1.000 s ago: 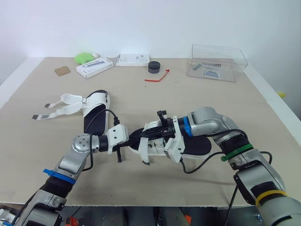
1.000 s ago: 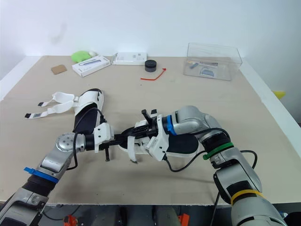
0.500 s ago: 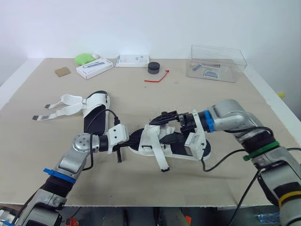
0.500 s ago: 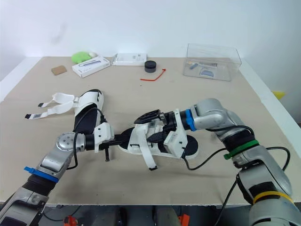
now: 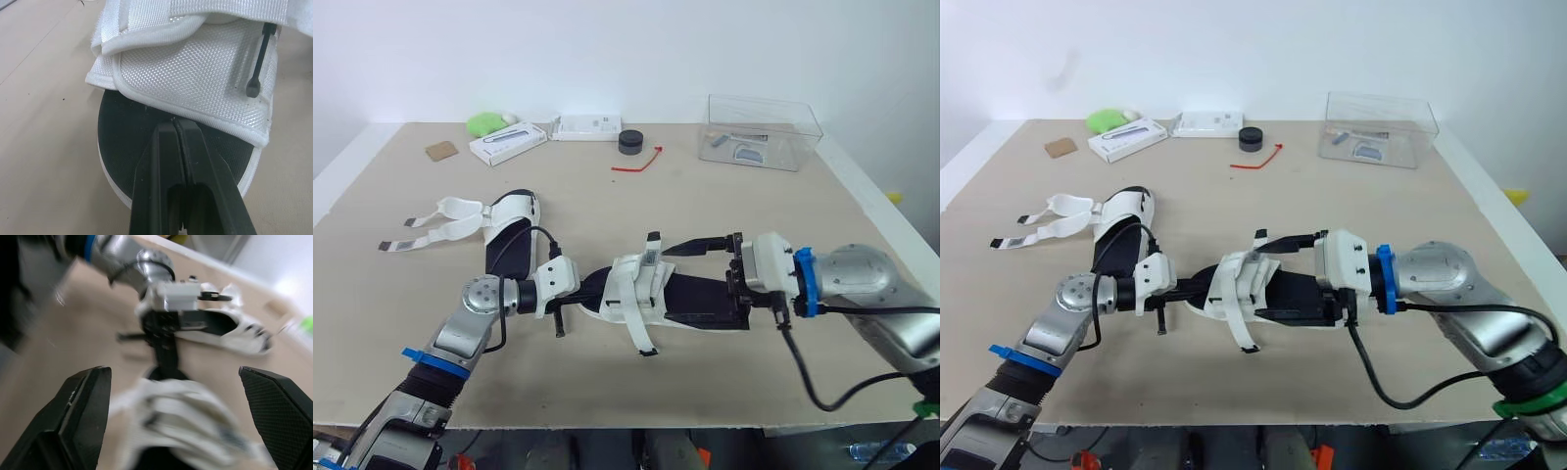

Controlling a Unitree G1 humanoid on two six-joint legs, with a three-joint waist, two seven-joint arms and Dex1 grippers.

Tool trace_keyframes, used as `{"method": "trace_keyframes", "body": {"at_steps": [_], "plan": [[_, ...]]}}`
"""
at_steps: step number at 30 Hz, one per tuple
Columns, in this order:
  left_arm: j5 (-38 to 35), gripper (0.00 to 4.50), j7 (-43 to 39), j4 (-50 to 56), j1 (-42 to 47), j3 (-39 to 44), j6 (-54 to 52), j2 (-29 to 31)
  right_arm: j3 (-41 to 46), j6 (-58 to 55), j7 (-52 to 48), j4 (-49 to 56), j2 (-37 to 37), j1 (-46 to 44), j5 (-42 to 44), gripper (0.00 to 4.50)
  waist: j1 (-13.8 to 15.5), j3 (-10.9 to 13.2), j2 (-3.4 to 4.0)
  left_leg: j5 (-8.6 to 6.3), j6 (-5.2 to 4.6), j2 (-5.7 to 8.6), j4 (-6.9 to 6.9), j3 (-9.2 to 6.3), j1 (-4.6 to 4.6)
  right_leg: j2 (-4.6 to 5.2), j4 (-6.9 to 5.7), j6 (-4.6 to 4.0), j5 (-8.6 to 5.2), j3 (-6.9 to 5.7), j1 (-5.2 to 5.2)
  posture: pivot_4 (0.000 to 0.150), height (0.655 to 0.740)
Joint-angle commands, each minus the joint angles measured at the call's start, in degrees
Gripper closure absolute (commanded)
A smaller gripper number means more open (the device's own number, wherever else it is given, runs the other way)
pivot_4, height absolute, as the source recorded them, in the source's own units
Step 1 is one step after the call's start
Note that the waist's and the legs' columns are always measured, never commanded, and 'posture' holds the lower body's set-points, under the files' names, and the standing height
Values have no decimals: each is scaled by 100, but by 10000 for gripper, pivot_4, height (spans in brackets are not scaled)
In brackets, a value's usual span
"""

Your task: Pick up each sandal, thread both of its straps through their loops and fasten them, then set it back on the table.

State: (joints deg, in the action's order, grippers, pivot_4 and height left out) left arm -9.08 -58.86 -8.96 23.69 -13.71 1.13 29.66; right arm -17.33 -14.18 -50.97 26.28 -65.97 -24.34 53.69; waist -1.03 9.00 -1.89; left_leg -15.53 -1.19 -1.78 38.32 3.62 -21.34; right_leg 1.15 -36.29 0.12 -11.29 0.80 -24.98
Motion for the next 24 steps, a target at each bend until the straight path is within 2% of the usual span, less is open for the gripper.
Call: {"method": "trace_keyframes", "body": {"at_steps": [1, 3, 6, 9, 11, 15, 24], "plan": [[171, 45000, 47, -262, -74, -83, -318, -20, 223, -1625, 377, 722, -163, 196, 1319, 200, 3, 0, 0, 0, 0, 0, -1, -1, -2, 0, 0, 0, 0, 0, -1, 1500, 7400], [108, 45000, 56, -222, -54, -37, -415, -57, 224, -2400, 600, 710, -144, 201, 1701, 200, 5, 0, 1, 0, 0, 1, 1, -1, -6, 0, 0, 2, -2, 0, -3, 1500, 7400], [70, 45000, 35, -198, -26, 15, -507, -74, 80, -3288, 607, 576, -62, 100, 1693, 200, 5, 0, 0, 0, 0, 4, 9, 1, -13, 3, 4, 12, 2, 2, -3, 1500, 7400], [84, 45000, 13, -238, 18, 43, -525, -72, -65, -3807, 774, 201, 368, -88, 1315, 200, 6, 0, -3, 0, 0, 6, 12, 4, -17, 3, 12, 20, 6, 5, -4, 1500, 7400], [68, 45000, 21, -197, 25, 74, -559, -64, -234, -3928, 889, -213, 782, -323, 746, 200, 0, 0, -7, 0, 0, 7, 12, 3, -18, 1, 14, 22, 7, 6, -4, 1500, 7400], [63, 45000, 39, -172, 19, 100, -584, -54, -131, -4111, 809, -519, 1289, -530, 308, 200, 1, 0, -7, 1, 0, 8, 12, 3, -26, -11, 13, 29, 11, 9, -11, 1500, 7400], [162, 45000, 205, -240, 72, 134, -557, -70, -121, -4217, 260, -921, 1714, -850, -530, 200, -7, 1, -7, 1, 0, 5, 10, 3, -31, -29, 13, 57, 25, 15, -16, 1500, 7400]]}}
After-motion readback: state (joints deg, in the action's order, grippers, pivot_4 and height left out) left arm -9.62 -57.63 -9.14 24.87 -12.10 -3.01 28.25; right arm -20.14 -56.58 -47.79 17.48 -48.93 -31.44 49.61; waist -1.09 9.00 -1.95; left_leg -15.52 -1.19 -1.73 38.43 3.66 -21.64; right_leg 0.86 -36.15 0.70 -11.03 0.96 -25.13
